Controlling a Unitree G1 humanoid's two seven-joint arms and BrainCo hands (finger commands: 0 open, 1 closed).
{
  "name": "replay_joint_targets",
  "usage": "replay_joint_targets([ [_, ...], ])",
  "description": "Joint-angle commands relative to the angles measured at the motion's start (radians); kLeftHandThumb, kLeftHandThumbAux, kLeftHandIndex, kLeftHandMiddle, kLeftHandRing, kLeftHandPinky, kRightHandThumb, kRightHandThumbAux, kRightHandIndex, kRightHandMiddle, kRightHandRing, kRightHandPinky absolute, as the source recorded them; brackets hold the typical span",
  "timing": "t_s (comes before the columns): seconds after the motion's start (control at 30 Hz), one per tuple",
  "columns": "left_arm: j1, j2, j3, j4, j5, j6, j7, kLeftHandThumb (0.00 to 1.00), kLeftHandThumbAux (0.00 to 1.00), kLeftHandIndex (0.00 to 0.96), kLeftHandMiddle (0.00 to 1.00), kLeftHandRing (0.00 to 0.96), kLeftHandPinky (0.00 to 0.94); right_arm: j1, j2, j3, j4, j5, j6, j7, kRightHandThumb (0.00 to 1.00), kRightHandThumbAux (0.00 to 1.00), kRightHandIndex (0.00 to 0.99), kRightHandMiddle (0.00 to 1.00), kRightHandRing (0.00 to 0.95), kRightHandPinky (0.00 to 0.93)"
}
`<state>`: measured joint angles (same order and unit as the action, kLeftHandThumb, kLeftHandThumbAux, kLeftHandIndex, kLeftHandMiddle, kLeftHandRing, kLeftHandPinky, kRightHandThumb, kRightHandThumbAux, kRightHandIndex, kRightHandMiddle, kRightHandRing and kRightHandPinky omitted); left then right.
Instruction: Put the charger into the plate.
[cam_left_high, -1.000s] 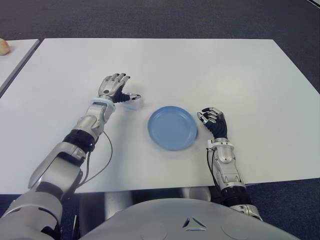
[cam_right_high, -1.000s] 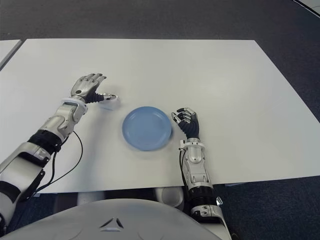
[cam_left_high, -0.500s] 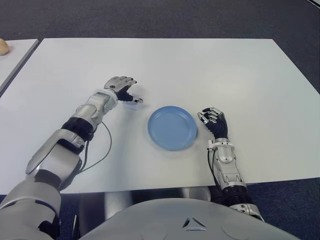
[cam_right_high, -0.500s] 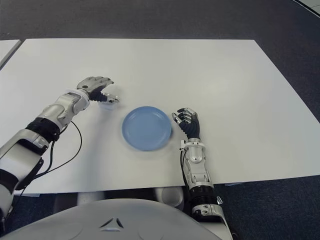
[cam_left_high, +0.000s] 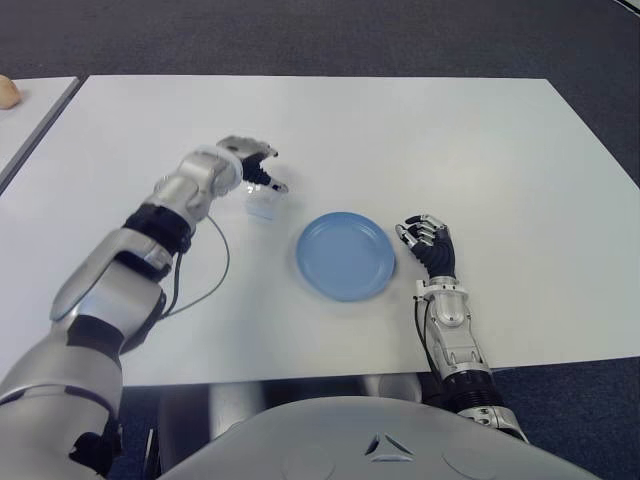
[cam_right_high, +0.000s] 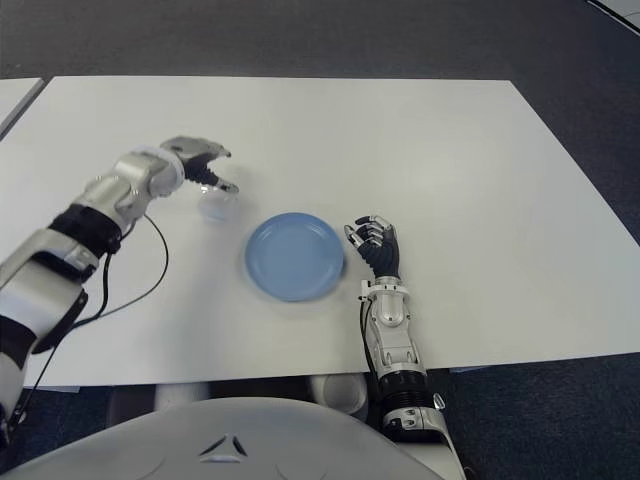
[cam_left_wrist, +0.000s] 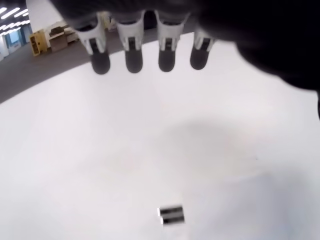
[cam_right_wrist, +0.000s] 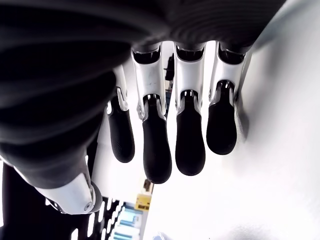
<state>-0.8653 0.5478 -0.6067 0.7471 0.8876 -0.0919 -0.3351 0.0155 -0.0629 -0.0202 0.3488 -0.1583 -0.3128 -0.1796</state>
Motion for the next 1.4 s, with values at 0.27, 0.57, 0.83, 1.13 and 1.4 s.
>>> replay_joint_targets([
  [0.27,-0.037,0.142,-0.071,-0.061,0.085,-0.191,-0.066,0.601,0.253,0.000,0.000,0.000,0.000,0.010,0.009,0.008,-0.006,-0.002,0.044,0.004,0.703,0.731,0.429,0.626,0.639,0.636],
  [0.57,-0.031,0.208,-0.130,0.059,0.188,-0.358,0.167,0.542,0.236,0.000,0.000,0.000,0.000,0.018,0.019,0.006,-0.027,0.003,0.049,0.001,0.703,0.730,0.430,0.628,0.636,0.631],
  [0.83,-0.039,0.221,-0.159,0.108,0.226,-0.446,0.297,0.509,0.207,0.000,0.000,0.000,0.000,0.028,0.015,0.004,-0.045,0.001,0.062,0.005,0.703,0.730,0.430,0.623,0.634,0.629],
  [1.13,-0.046,0.229,-0.182,0.137,0.249,-0.499,0.355,0.496,0.221,0.000,0.000,0.000,0.000,0.032,0.014,0.005,-0.055,-0.008,0.074,-0.002,0.704,0.729,0.430,0.624,0.633,0.625],
  [1.4,-0.046,0.242,-0.209,0.165,0.290,-0.539,0.432,0.477,0.234,0.000,0.000,0.000,0.000,0.031,0.013,0.006,-0.049,-0.013,0.068,-0.007,0.704,0.730,0.430,0.628,0.638,0.632],
])
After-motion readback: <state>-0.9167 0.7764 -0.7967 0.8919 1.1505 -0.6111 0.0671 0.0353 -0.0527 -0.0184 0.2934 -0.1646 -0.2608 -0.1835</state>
